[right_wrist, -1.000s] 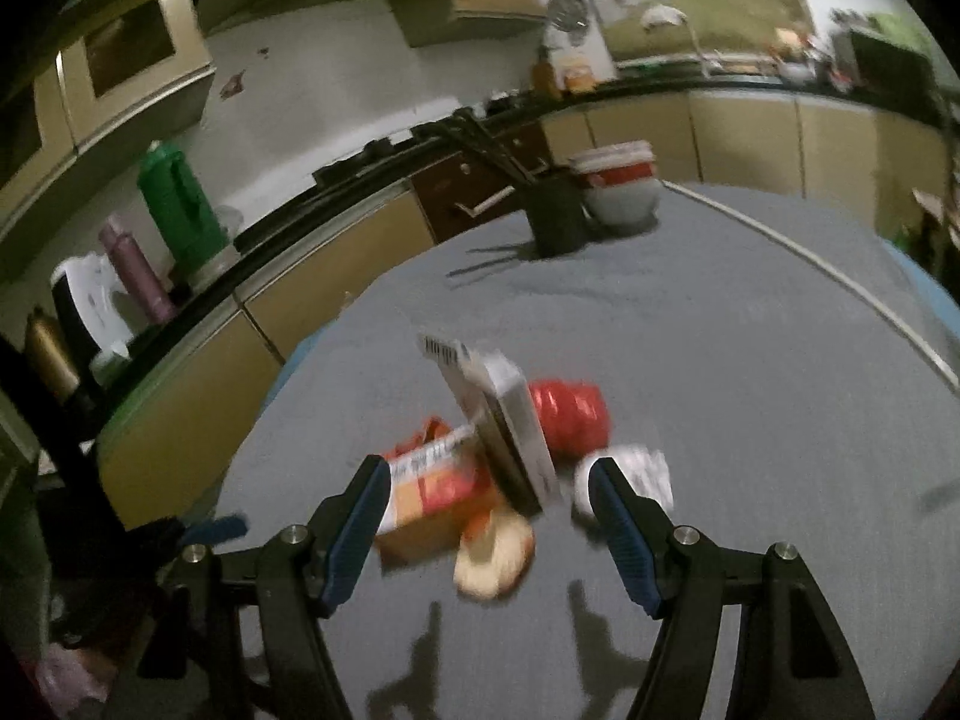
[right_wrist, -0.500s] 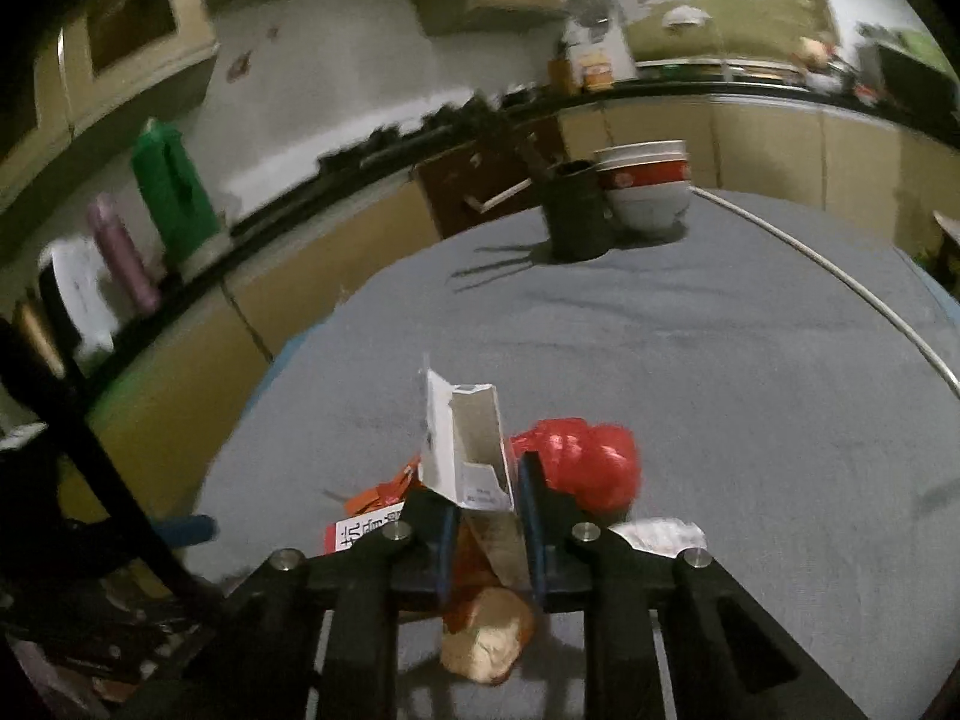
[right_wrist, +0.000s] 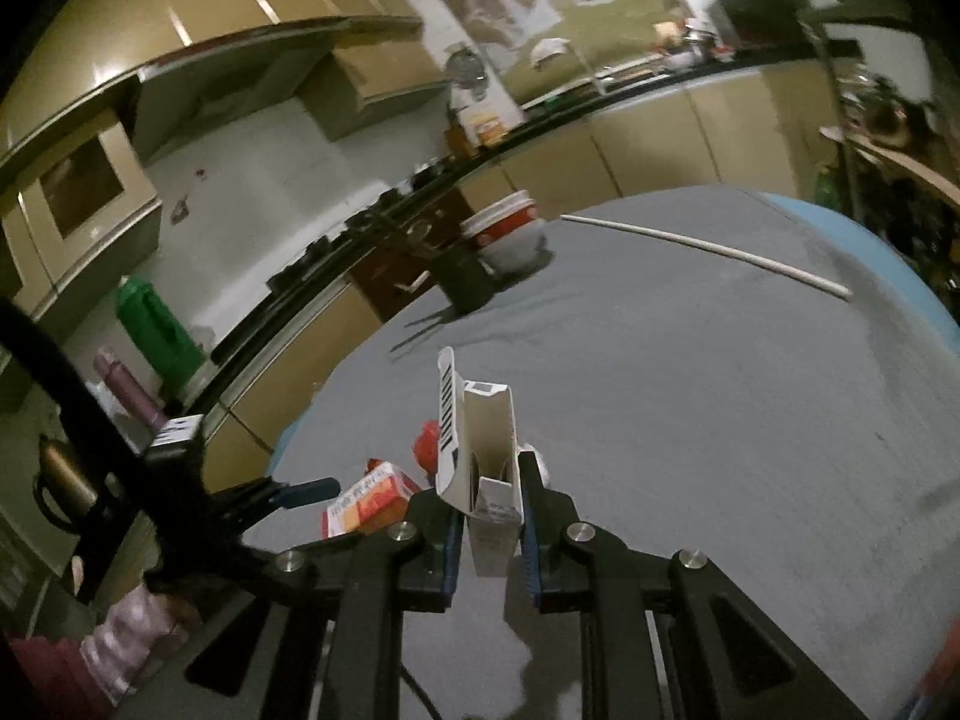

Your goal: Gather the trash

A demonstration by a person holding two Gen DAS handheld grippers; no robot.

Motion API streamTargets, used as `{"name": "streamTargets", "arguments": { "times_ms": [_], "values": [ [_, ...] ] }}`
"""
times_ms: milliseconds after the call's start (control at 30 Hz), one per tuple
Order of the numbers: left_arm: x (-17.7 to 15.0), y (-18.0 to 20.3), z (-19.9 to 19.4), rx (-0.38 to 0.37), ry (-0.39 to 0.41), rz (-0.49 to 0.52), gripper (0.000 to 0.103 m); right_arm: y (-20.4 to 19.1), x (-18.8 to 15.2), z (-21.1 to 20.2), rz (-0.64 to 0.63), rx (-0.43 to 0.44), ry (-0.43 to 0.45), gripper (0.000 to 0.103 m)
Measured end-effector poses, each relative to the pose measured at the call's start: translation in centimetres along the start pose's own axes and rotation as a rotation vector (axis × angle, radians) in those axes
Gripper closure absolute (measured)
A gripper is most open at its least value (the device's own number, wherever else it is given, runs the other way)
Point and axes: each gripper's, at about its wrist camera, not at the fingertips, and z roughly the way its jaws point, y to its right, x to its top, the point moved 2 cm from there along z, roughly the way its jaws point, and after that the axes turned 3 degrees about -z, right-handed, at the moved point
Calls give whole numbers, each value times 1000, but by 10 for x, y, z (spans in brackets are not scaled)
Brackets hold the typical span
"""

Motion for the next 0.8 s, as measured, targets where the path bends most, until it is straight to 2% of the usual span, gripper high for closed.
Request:
{"name": "streamTargets", "arguments": {
  "times_ms": [67, 100, 300, 500, 667, 800],
  "values": [
    [-2, -5, 2, -4, -1, -17, 36, 6, -5, -8, 20, -6, 3, 86],
    [-3, -8, 1, -17, 0, -31, 50, 7, -6, -11, 24, -7, 4, 86],
    [-10, -8, -15, -9, 32, -117, 53, 12, -13, -25, 48, -14, 12, 86],
    [-38, 20, -49, -17, 73, -167, 53, 3, -20, -37, 36, 6, 24, 86],
    [-60, 41, -67, -13, 91, -209, 53, 1, -40, -44, 66, 41, -10, 86],
    [-72, 48, -63, 55, 66, -191, 50, 5, -62, -46, 79, 23, -56, 86]
  ]
}}
